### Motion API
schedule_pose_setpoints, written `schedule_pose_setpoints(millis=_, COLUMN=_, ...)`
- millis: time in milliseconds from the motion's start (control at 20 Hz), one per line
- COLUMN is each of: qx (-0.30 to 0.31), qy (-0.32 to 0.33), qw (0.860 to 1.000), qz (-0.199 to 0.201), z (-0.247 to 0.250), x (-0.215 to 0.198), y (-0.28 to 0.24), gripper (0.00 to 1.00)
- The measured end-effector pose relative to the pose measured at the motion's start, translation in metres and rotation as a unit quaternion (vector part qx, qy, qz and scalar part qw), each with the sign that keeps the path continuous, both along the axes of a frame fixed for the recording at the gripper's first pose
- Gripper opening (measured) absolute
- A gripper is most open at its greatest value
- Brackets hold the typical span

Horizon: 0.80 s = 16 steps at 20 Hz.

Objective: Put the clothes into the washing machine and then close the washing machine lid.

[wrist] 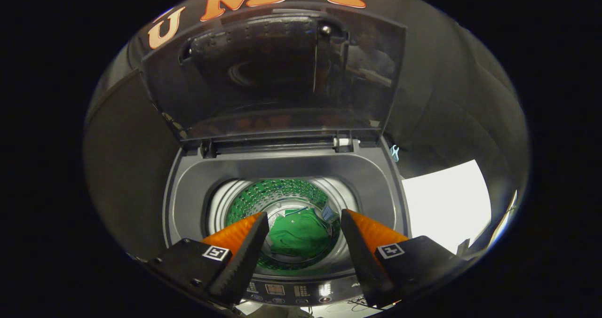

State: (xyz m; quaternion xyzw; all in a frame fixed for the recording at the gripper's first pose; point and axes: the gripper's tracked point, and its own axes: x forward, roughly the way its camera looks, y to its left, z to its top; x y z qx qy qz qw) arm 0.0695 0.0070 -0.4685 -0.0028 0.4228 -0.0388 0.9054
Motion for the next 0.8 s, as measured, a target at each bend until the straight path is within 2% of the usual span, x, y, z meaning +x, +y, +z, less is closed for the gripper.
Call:
schedule_pose_setpoints(millis=350, qx=0.008, qy=-0.071, qw=0.997, qz=0.007, z=0.107, x=0.012, y=0.006, gripper=0.99)
schedule_pose_setpoints(millis=800, qx=0.026, qy=-0.170, qw=0.985, qz=0.023, z=0.245, x=0.044, y=0.037, gripper=0.99)
